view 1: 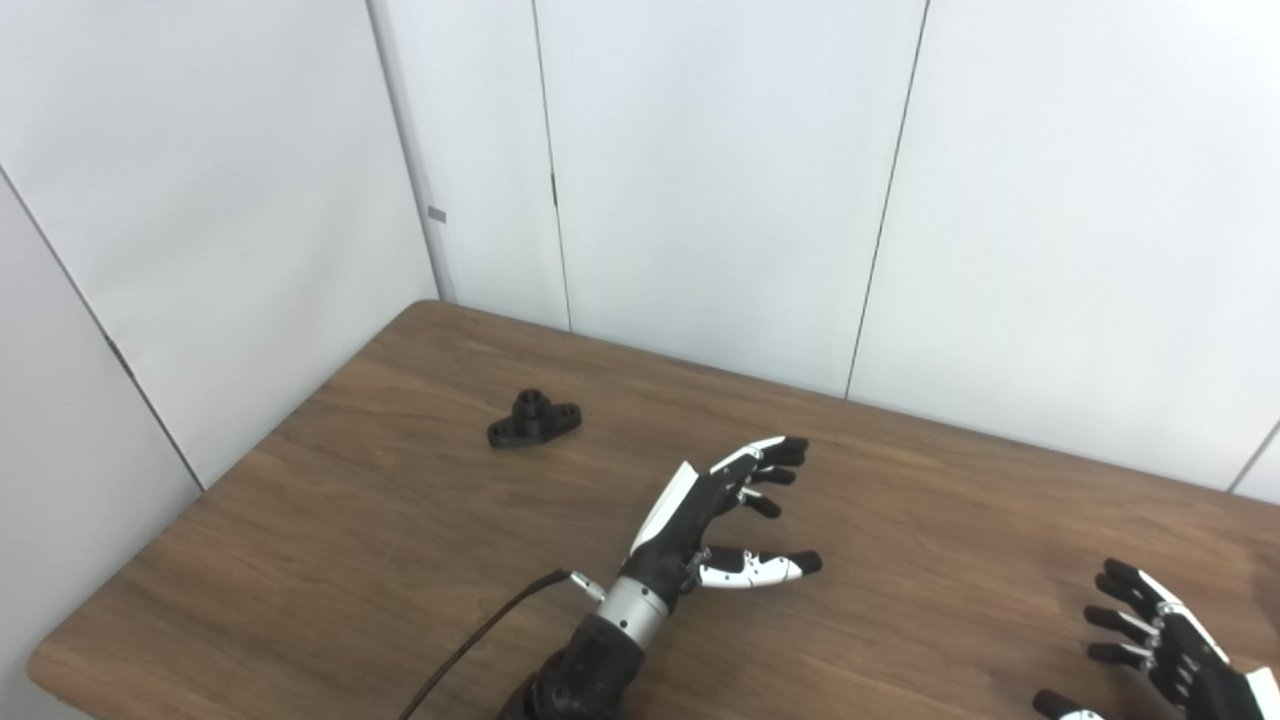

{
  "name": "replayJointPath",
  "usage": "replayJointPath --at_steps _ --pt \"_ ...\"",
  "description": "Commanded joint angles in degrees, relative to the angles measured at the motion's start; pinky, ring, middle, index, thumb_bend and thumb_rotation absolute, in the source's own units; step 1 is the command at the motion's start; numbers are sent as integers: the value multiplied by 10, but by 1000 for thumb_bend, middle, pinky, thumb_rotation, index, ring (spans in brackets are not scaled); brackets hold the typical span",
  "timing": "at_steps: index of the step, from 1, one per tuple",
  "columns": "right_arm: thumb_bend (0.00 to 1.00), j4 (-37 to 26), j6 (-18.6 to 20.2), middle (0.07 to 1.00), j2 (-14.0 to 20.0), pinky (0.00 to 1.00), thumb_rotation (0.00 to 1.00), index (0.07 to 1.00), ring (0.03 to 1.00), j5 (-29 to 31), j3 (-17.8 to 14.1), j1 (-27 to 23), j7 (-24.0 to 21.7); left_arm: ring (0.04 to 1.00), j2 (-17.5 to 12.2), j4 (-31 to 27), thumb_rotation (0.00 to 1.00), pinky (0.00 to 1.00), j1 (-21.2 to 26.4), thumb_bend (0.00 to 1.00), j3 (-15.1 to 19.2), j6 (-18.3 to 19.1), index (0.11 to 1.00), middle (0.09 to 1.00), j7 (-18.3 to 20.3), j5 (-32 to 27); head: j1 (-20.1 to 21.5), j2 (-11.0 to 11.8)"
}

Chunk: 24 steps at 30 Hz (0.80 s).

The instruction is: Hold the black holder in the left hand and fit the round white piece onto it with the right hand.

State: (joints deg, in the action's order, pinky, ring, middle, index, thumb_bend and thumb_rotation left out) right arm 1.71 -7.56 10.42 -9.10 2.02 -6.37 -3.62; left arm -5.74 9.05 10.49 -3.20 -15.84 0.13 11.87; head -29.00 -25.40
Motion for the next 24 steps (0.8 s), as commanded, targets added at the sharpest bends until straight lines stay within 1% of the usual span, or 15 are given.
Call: replayJointPath --at_steps 1,3,5,7,8,10,14,17,20,22,24 --pt "592 -20 -12 839 1 607 0 842 748 -2 -4 -17 7 792 0 12 31 627 -8 685 -3 -17 830 830 -13 13 -3 0" --pt "588 -21 -11 833 1 592 0 840 735 -2 -4 -17 6 769 -6 3 33 616 -9 670 -1 -13 817 822 -13 17 -5 1" --pt "585 -23 -7 835 0 589 0 838 734 0 -4 -17 6 746 -13 -9 25 625 -8 676 3 -8 790 799 -11 15 -6 1" --pt "588 -26 -6 835 0 587 0 836 735 -1 -4 -17 6 688 -26 -19 14 561 -3 676 7 -13 737 742 -9 18 -7 2" --pt "586 -27 -5 833 1 580 0 835 730 -3 -4 -17 6 649 -32 -23 5 531 0 678 8 -14 696 703 -7 19 -7 2" --pt "581 -32 -1 830 3 577 0 838 729 -5 -4 -16 5 626 -47 -37 1 526 4 680 10 -8 666 672 0 23 -8 2" --pt "579 -42 14 825 2 592 0 841 729 0 -6 -15 3 651 -78 -62 0 549 13 705 14 2 676 688 7 36 -9 2" --pt "582 -46 21 829 3 602 0 842 734 1 -7 -14 2 661 -100 -87 5 543 19 723 19 26 692 702 14 46 -10 1" --pt "579 -49 21 823 2 590 0 837 726 -1 -6 -14 3 661 -121 -110 1 531 25 733 25 45 708 714 18 64 -11 2" --pt "575 -51 23 821 1 583 0 834 721 -2 -5 -14 3 666 -129 -120 0 549 27 739 28 57 716 720 19 75 -11 2" --pt "569 -53 25 821 1 582 0 835 720 -2 -5 -16 3 672 -140 -135 0 556 28 736 35 74 722 723 15 97 -12 1"
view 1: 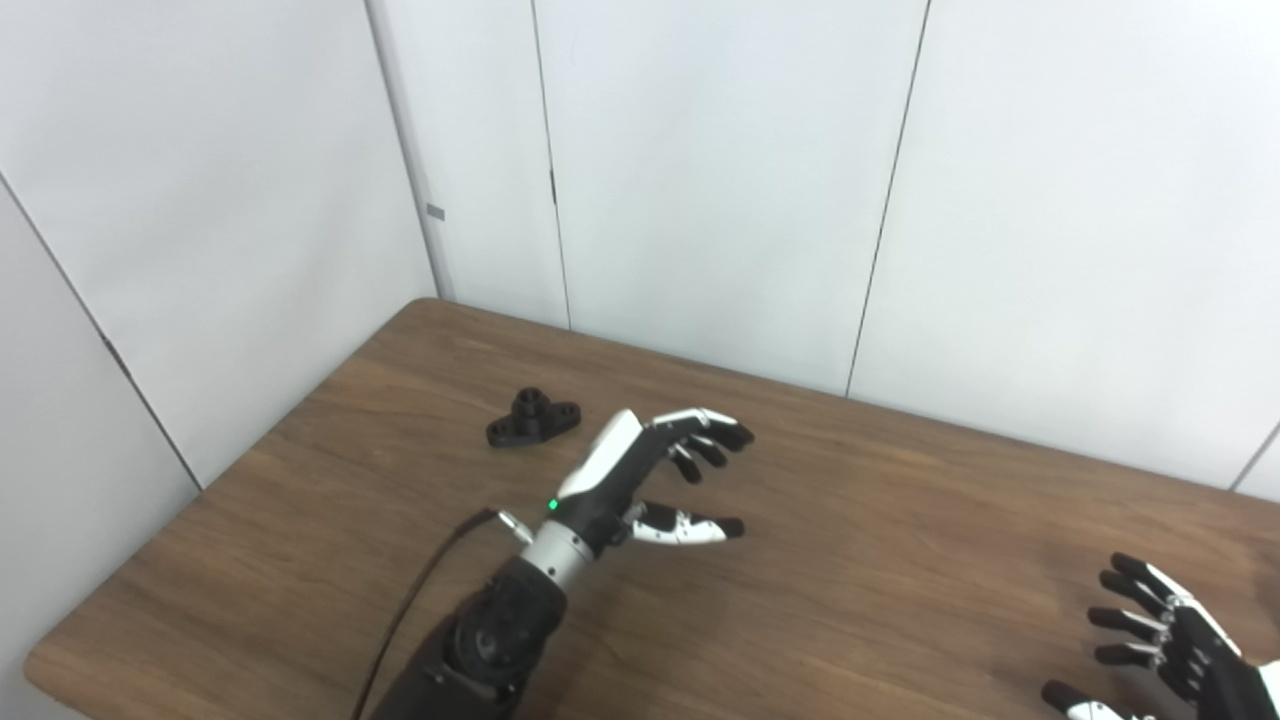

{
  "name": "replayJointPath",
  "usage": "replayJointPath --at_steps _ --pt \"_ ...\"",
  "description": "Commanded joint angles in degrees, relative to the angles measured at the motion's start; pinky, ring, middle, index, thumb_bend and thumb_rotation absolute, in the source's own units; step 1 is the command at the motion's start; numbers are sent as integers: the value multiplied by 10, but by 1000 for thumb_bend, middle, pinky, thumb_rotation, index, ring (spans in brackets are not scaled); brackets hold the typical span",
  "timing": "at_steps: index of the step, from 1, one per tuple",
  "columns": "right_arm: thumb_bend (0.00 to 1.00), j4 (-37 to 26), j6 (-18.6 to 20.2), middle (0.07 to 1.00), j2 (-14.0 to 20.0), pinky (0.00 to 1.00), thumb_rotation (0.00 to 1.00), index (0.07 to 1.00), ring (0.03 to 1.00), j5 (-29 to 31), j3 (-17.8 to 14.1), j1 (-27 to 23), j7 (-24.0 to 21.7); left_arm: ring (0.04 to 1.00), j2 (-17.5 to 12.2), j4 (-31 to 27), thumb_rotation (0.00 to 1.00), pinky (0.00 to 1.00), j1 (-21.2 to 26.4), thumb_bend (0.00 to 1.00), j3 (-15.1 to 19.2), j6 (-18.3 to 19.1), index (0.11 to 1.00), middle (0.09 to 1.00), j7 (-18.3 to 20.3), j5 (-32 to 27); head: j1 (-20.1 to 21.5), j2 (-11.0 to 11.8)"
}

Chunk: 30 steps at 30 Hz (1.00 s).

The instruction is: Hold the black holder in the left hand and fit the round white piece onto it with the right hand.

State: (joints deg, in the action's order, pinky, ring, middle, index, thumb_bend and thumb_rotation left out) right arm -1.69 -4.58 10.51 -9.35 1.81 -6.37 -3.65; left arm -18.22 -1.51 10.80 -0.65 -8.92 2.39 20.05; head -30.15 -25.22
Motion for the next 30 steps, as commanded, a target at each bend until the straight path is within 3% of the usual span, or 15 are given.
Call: replayJointPath --at_steps 1,4,10,21,25,27,30 --pt "567 -19 -5 818 1 581 0 833 717 1 -4 -17 3 676 -20 -36 0 558 26 731 15 13 724 723 -12 26 0 0" --pt "570 -20 -1 812 1 582 0 830 715 1 -5 -19 3 682 -30 -51 0 572 29 731 38 36 724 724 -29 57 -2 -1" --pt "578 -20 2 816 3 590 0 831 718 4 -5 -20 2 731 -55 -64 0 619 35 725 78 67 741 761 -29 65 -5 1" --pt "559 -17 -2 815 -1 582 0 824 716 8 -12 -22 9 741 -110 -60 8 679 49 733 115 98 740 759 -32 66 -14 2" --pt "551 -17 0 810 0 578 0 828 718 13 -17 -25 7 789 -133 -52 80 674 48 723 116 128 754 809 -39 122 -13 2" --pt "549 -18 -1 807 2 572 0 828 711 18 -19 -26 4 846 -142 -47 134 708 48 760 117 145 767 855 -35 136 -13 1" --pt "557 -21 4 805 3 570 0 823 706 20 -21 -27 3 856 -158 -35 174 711 48 811 112 156 781 880 -36 154 -13 1"
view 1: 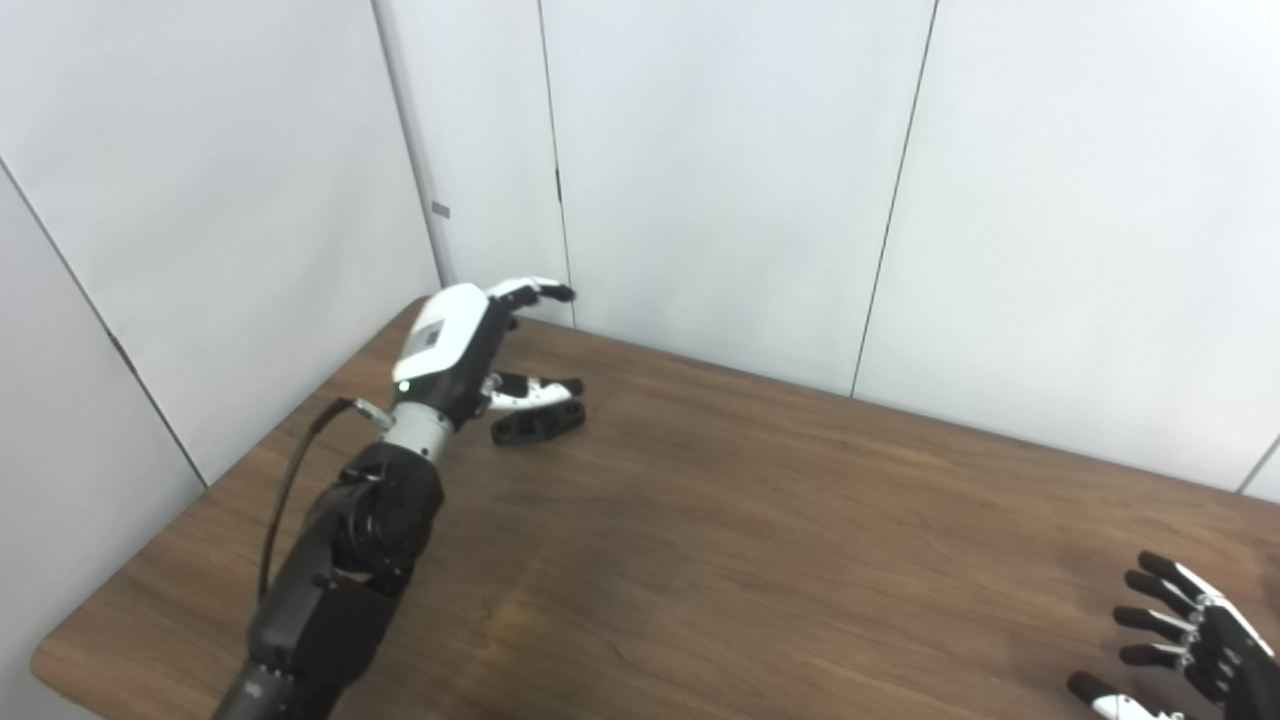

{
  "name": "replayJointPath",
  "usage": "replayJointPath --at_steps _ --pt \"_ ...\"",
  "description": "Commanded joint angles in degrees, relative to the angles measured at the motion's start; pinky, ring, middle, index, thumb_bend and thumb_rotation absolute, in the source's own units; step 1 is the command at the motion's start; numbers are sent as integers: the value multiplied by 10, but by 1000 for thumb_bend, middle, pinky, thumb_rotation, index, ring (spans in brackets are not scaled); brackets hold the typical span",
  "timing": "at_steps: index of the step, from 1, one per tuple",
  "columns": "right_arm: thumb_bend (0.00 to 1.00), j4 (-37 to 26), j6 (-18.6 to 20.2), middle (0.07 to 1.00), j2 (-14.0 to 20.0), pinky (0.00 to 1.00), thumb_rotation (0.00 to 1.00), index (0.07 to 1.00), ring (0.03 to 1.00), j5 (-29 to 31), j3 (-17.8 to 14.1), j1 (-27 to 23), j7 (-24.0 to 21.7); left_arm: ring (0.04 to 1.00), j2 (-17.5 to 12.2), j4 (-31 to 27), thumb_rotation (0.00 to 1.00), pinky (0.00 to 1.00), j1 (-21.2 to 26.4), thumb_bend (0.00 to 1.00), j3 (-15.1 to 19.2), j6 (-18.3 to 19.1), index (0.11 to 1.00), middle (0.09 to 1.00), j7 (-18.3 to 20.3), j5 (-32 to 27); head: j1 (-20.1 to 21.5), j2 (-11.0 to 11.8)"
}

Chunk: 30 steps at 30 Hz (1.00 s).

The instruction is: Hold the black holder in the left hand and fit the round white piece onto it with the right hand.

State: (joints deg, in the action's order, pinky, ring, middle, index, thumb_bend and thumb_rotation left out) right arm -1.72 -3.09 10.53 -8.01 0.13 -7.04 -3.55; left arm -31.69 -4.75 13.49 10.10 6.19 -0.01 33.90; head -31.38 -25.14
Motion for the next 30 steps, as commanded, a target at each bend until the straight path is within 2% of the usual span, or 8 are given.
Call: replayJointPath --at_steps 1,7,12,16,17,22,30 --pt "567 -20 -9 804 3 569 0 820 705 7 -5 -20 2 867 -26 0 197 720 21 823 3 10 795 896 -11 20 -1 -1" --pt "642 -19 -7 809 4 557 0 815 717 10 -4 -21 -3 977 -45 21 324 839 26 911 -12 53 861 987 3 45 -2 7" --pt "679 -23 0 801 2 557 0 806 714 8 -1 -23 -6 999 -60 55 375 802 33 977 -24 77 796 1000 11 54 -5 6" --pt "693 -25 5 790 2 563 0 799 709 6 -1 -26 -6 1000 -69 74 421 973 41 1000 -40 96 836 1000 17 65 -4 6" --pt "690 -23 5 791 2 568 0 800 710 7 -1 -27 -7 1000 -70 78 423 986 43 1000 -44 99 843 1000 17 68 -4 5" --pt "684 -26 11 803 -1 574 0 808 710 7 0 -27 -8 1000 -76 99 456 1000 53 1000 -58 122 865 1000 29 73 -5 5" --pt "680 -33 15 795 3 567 0 812 705 3 1 -26 -7 1000 -87 123 464 1000 59 1000 -83 148 843 1000 50 77 2 1"
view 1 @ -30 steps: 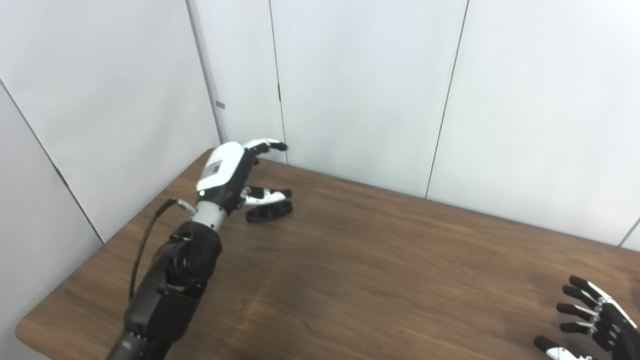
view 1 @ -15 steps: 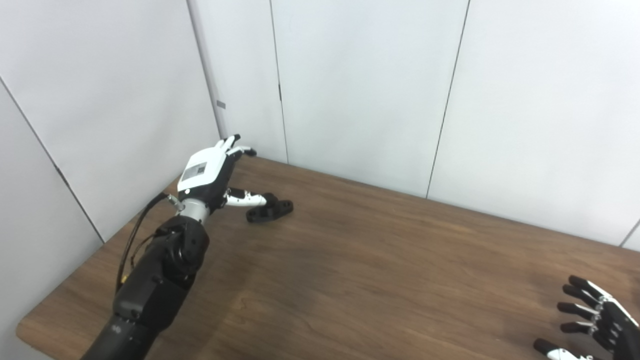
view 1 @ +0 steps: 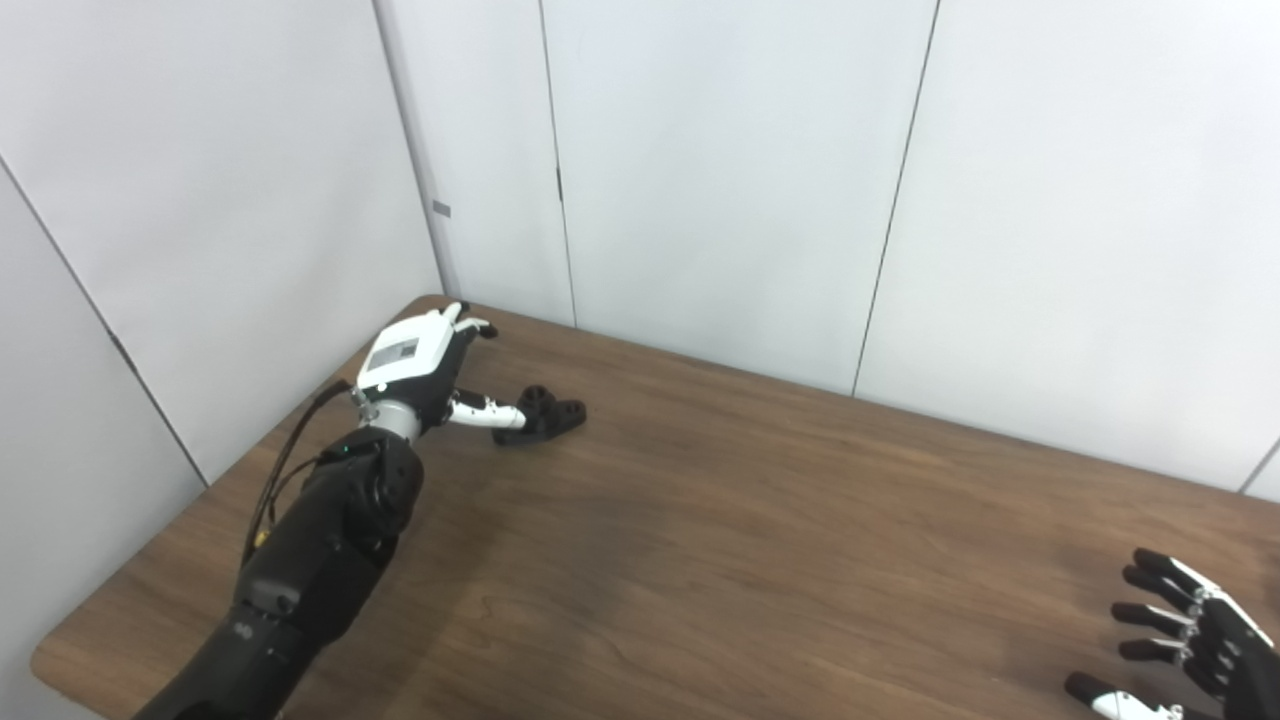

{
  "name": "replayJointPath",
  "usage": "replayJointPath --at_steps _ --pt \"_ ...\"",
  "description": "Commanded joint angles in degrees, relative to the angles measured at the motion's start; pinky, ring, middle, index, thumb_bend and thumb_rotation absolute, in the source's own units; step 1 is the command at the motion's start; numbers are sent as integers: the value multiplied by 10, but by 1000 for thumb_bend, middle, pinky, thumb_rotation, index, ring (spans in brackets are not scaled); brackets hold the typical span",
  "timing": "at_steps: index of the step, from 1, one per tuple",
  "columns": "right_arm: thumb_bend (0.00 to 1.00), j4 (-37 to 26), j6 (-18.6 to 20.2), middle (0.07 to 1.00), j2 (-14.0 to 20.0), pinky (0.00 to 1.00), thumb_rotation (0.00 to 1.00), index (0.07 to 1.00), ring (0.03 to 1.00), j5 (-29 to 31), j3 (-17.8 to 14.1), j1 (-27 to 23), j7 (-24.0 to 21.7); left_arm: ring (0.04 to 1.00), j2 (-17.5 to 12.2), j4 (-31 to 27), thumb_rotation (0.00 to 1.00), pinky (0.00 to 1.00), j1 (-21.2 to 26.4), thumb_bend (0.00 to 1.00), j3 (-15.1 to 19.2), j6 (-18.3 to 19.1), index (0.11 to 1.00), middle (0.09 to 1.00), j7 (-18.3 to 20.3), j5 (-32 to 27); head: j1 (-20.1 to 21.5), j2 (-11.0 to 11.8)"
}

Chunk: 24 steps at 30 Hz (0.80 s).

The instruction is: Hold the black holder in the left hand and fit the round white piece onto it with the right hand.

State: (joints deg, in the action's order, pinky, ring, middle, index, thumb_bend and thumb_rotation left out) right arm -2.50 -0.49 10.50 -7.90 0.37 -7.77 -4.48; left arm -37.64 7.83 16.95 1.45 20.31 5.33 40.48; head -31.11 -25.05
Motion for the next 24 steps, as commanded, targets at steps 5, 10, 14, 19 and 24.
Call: replayJointPath --at_steps 5,10,14,19,24 --pt "673 -30 -15 802 3 570 0 817 708 7 -5 -16 3 1000 -27 17 445 1000 27 1000 -8 11 830 1000 -2 3 4 -2" --pt "672 -39 -4 798 3 560 0 815 702 6 -5 -13 3 1000 -21 25 409 1000 28 1000 -16 21 819 1000 9 -3 4 -3" --pt "671 -46 -2 800 3 554 0 813 698 6 -6 -11 2 1000 -18 31 402 1000 26 1000 -25 20 812 1000 5 -3 6 -4" --pt "672 -52 -2 793 4 543 0 805 685 5 -5 -9 2 1000 -9 55 358 1000 27 997 -34 3 805 1000 -18 -7 6 -5" --pt "665 -55 -1 803 5 540 0 806 691 -3 -3 -6 2 1000 -1 66 336 1000 29 971 -38 -1 800 1000 -34 -10 6 -7"
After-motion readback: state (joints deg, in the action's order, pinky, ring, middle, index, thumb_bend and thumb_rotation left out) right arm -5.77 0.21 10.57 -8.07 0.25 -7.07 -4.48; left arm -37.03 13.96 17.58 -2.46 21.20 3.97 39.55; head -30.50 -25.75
